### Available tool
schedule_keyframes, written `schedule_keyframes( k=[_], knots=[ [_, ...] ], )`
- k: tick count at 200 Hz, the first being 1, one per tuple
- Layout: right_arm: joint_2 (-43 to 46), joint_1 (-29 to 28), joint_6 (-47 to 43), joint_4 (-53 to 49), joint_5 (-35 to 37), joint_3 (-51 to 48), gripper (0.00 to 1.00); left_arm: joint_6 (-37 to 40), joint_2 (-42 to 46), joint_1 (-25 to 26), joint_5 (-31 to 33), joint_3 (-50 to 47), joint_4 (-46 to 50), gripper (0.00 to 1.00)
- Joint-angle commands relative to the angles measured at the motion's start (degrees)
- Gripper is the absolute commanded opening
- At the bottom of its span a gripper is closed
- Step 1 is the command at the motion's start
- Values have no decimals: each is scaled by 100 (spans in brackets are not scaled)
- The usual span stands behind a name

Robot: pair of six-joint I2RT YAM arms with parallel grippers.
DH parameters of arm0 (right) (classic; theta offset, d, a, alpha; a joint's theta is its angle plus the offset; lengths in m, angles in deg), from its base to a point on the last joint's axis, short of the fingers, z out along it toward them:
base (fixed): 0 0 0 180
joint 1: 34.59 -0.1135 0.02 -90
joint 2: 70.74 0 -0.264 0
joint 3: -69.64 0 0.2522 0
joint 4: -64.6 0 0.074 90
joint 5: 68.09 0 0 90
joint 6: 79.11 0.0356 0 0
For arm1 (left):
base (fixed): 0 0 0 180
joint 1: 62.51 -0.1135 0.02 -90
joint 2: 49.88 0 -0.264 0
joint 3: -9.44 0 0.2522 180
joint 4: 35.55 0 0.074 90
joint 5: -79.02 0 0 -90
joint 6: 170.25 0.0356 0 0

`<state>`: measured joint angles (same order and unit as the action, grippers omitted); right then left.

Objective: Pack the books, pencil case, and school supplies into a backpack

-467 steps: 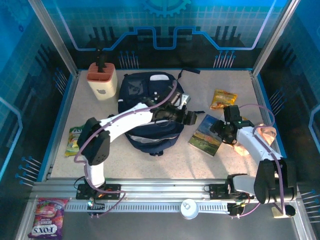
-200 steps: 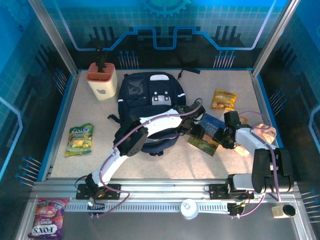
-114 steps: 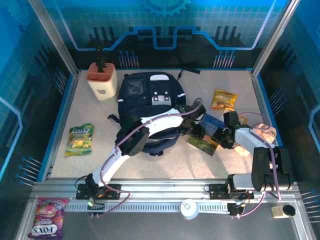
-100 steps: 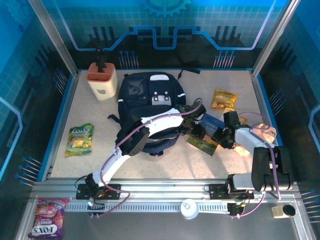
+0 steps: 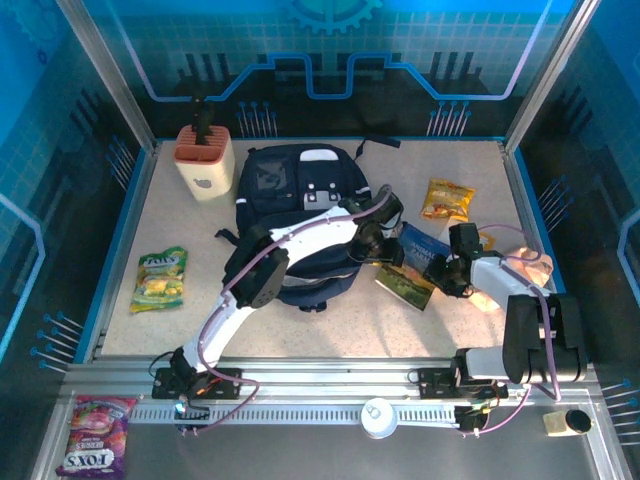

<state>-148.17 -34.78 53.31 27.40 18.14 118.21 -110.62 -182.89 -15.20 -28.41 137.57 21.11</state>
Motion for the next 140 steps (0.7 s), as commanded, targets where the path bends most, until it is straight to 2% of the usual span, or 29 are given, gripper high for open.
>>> schedule_keyframes(
  k=[1, 46, 83, 140],
  knots=[
    [-46, -39, 116, 413, -692, -124, 31, -458, 762, 104, -1079, -255, -651, 39],
    [-118, -34, 98, 616, -926, -140, 31, -632, 720, -11, -1165, -556, -742, 37],
    [-194, -57, 100, 771, -1047, -132, 30, -598, 532, -45, -973, -525, -607, 37],
    [-268, -187, 61, 926, -1207, -18, 28, -544, 537, -122, -739, -608, -603, 30]
  ],
)
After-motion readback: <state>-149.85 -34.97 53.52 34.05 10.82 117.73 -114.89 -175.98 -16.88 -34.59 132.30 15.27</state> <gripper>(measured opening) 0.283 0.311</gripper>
